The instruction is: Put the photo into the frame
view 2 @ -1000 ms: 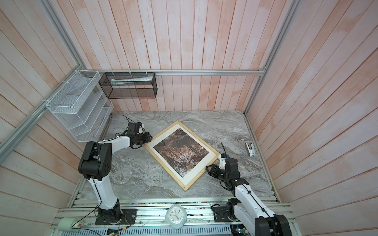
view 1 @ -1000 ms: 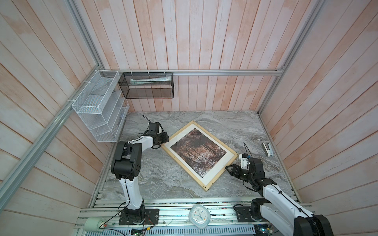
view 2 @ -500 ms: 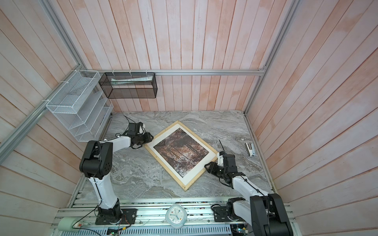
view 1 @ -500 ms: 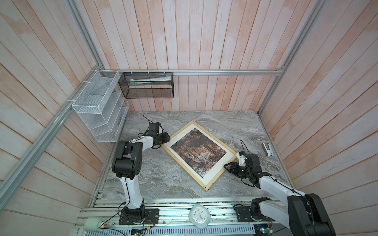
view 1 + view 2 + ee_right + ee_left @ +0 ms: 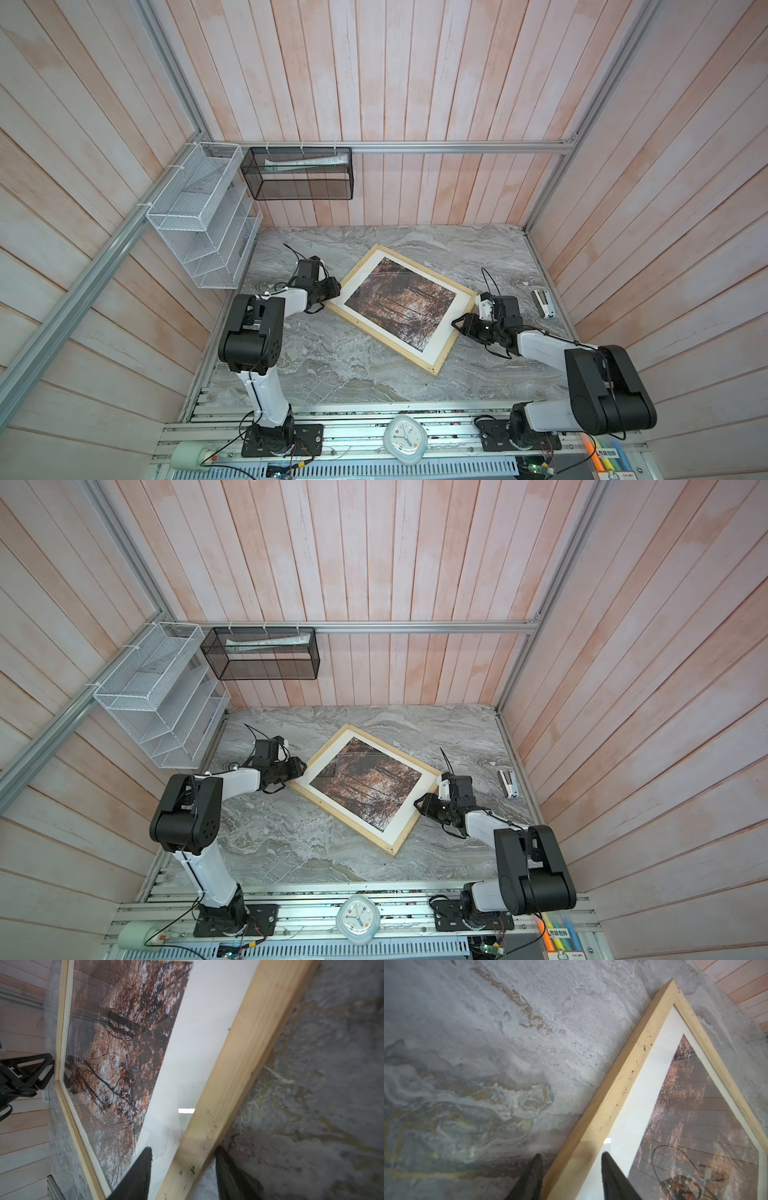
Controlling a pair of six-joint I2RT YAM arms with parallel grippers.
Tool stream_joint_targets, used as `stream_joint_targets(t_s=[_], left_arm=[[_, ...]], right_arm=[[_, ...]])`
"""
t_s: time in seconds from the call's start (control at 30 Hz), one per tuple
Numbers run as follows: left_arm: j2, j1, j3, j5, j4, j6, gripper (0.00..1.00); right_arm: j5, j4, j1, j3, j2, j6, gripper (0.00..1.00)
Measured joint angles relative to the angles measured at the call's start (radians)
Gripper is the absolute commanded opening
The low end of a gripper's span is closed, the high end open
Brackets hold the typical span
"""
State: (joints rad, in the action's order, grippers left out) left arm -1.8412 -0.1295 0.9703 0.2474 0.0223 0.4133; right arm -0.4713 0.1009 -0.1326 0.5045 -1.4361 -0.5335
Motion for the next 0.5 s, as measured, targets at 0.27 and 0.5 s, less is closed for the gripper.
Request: stream_joint_targets(t_s=[0.27,0.5], left_arm=[[0.164,-0.096,-0.188,-0.132,-0.009,0.053,0.47],[0.358,-0.179,-0.388,-0.151,-0.025,0.119,0.47]], right_arm=[[0.05,-0.023,0.023,0.207,-0.187,0.069,0.49],[0.036,-0.021,0.026,0.415,-0.373,0.11,0.47]])
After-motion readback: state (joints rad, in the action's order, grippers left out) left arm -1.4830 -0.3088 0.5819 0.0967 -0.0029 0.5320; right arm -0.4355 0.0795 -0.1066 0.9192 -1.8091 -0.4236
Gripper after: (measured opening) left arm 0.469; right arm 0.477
